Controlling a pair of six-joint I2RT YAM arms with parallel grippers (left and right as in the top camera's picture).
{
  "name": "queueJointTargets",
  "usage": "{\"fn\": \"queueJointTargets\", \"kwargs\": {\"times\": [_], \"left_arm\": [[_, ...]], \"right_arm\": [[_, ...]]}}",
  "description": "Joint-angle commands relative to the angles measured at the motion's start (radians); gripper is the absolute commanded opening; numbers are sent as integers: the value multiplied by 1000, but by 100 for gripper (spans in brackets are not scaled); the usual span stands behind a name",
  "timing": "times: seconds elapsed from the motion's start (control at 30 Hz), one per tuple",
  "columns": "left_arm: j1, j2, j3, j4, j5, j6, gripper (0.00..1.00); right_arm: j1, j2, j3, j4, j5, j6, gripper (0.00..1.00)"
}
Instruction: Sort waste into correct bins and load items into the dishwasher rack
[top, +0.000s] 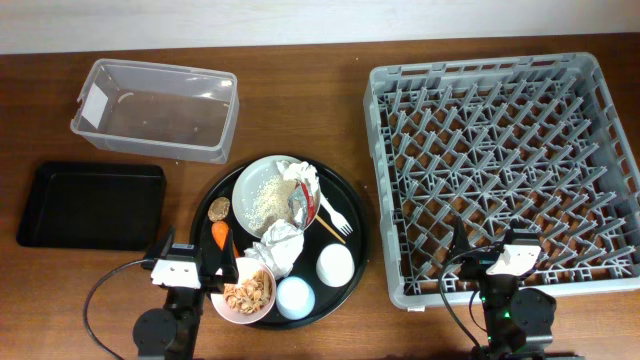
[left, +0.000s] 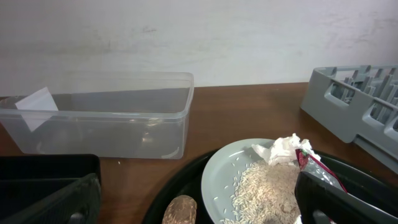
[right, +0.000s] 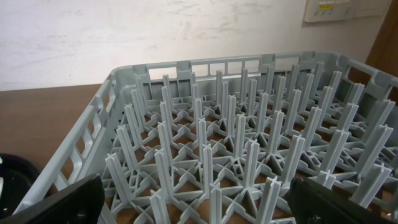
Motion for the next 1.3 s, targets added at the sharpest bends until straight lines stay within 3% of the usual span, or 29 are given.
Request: {"fn": "queueJointTargets", "kwargs": {"times": [0.0, 0.7, 0.8, 0.93, 1.1, 1.27], "left_arm": [[-4, -6, -7, 4, 22, 14, 99], [-4, -6, -7, 4, 22, 14, 99], [-4, -3, 21, -56, 22, 9, 99], [-4, 58, 162, -272, -1, -2, 99], [-4, 280, 403, -497, -5, -9, 99], [-4, 489, 586, -658, 0, -9, 99]], "right_arm": [[-7, -7, -9, -3, -6, -7, 98], [-6, -7, -9, 2, -55, -6, 98], [-6, 8, 53, -69, -59, 73, 98], [-6, 150, 256, -249, -74, 73, 98], [-5, 596, 742, -595, -113, 72, 99], [-5, 925, 1118, -962, -130, 69, 98]]}}
